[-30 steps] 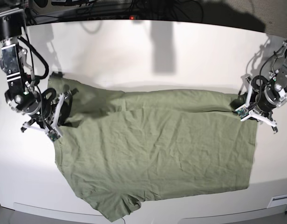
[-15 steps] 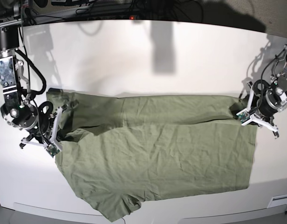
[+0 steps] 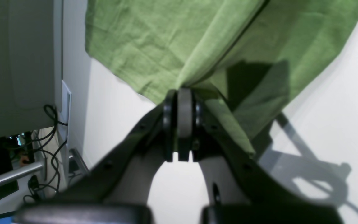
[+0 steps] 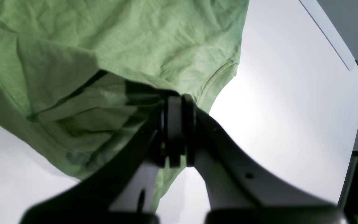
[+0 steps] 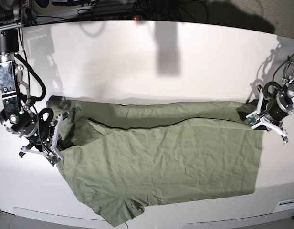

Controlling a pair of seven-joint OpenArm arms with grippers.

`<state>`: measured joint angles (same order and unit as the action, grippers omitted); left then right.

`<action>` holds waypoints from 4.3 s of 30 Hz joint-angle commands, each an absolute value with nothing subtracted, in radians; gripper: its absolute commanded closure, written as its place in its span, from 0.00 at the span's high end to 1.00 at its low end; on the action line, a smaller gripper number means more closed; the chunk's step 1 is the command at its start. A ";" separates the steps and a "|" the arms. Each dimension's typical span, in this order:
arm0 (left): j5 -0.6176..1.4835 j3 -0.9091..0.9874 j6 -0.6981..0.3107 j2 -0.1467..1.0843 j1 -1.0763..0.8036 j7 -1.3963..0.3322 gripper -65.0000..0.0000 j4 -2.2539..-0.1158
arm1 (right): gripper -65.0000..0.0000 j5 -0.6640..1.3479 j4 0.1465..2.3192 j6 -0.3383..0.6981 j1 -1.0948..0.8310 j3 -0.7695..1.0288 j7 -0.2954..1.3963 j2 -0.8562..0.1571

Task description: Fold the T-shirt properly

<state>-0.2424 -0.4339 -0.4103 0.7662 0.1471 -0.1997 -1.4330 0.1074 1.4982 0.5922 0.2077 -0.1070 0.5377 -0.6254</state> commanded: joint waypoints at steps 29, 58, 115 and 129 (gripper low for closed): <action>-0.348 -0.425 -0.366 0.721 0.271 0.084 0.00 -1.195 | 0.00 -0.009 1.383 0.588 0.238 -0.098 0.409 -0.557; -0.351 -0.425 -0.251 0.654 0.351 0.240 0.00 -0.947 | 0.00 -0.007 1.383 0.588 0.238 -0.098 0.420 -0.557; -0.105 -0.405 0.109 0.383 0.147 -0.082 0.26 -1.172 | 0.51 0.084 1.274 0.375 0.416 -0.098 0.394 -0.467; -0.105 -0.405 0.109 0.383 0.147 -0.082 0.26 -1.172 | 0.51 0.282 1.359 0.698 0.418 -0.171 0.856 -0.538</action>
